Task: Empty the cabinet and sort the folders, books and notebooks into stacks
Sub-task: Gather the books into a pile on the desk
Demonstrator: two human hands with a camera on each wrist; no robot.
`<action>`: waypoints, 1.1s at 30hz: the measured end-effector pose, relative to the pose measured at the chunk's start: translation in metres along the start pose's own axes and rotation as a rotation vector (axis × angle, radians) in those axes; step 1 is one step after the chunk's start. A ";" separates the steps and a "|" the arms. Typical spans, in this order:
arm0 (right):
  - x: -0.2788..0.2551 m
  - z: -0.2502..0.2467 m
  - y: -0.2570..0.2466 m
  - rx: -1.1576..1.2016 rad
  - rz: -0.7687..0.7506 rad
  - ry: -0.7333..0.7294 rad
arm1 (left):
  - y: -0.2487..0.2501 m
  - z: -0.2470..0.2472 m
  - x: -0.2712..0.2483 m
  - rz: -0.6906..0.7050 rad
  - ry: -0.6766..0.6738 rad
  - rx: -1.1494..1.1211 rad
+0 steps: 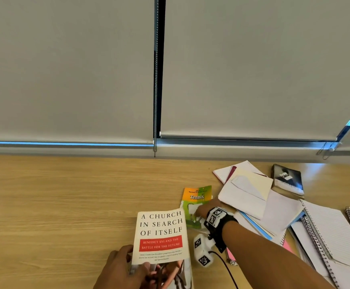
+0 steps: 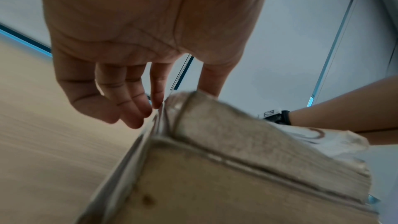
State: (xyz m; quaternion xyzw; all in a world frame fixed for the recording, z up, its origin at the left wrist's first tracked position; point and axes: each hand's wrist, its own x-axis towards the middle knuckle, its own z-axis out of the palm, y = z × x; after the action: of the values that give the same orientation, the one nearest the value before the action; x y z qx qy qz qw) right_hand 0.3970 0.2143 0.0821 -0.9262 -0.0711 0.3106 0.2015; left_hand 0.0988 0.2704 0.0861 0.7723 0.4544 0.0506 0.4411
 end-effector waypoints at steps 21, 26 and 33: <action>-0.036 -0.151 0.097 0.925 -0.594 -0.143 | 0.239 0.115 0.037 0.164 -0.204 -0.744; 0.073 -0.213 0.131 0.774 -0.259 0.293 | 0.248 0.147 0.040 0.101 -0.226 -0.706; 0.184 -0.278 0.162 0.326 0.093 0.354 | 0.248 0.171 0.053 -0.038 -0.198 -0.720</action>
State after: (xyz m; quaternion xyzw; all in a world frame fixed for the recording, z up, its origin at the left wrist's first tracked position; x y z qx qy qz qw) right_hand 0.7126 0.0229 0.1155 -0.9237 0.0592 0.1598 0.3432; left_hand 0.3742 0.1522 0.1462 0.5604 0.3770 0.1241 0.7270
